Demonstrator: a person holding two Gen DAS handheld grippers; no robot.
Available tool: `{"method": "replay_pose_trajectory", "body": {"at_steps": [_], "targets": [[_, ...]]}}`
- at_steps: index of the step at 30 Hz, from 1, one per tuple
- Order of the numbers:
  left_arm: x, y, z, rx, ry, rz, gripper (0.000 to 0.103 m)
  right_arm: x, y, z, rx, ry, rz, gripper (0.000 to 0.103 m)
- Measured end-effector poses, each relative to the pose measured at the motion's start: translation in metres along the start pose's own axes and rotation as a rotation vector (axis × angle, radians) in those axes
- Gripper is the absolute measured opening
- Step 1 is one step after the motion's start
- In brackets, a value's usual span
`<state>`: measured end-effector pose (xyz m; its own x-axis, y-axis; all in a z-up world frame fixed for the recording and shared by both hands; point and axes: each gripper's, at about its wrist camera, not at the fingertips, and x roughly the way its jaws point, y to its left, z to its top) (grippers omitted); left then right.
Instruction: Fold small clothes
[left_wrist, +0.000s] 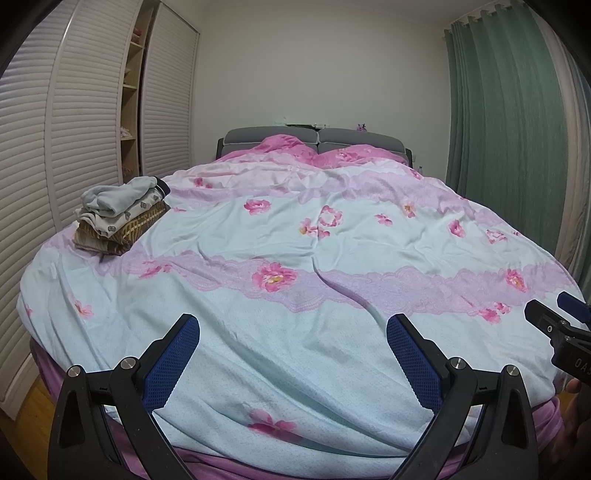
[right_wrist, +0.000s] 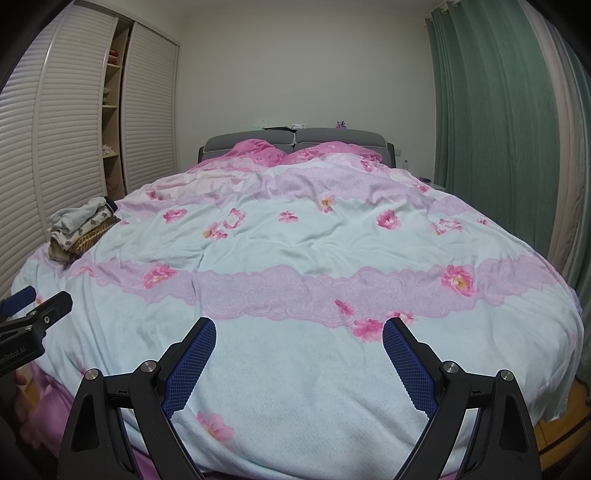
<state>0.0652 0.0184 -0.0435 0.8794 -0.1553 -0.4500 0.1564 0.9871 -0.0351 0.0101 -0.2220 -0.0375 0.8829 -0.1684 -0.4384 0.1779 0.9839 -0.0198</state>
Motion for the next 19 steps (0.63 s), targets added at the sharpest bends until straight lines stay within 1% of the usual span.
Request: {"method": "replay_pose_trajectory", "body": {"at_steps": [6,10,19], "targets": [[-0.0008,0.0011,-0.0008,0.000,0.001,0.012,0.103,0.0001,0.0001,0.0002,0.001,0.001,-0.001,0.093],[0.0000,0.0020,-0.0008,-0.010,0.006,0.001,0.103,0.0006,-0.0005,-0.0003,0.006,0.005,0.000,0.093],[0.0015,0.0024,-0.0004,-0.004,0.015,0.002,0.103,-0.0011,0.0005,-0.0035,0.015,0.008,-0.002,0.093]]}}
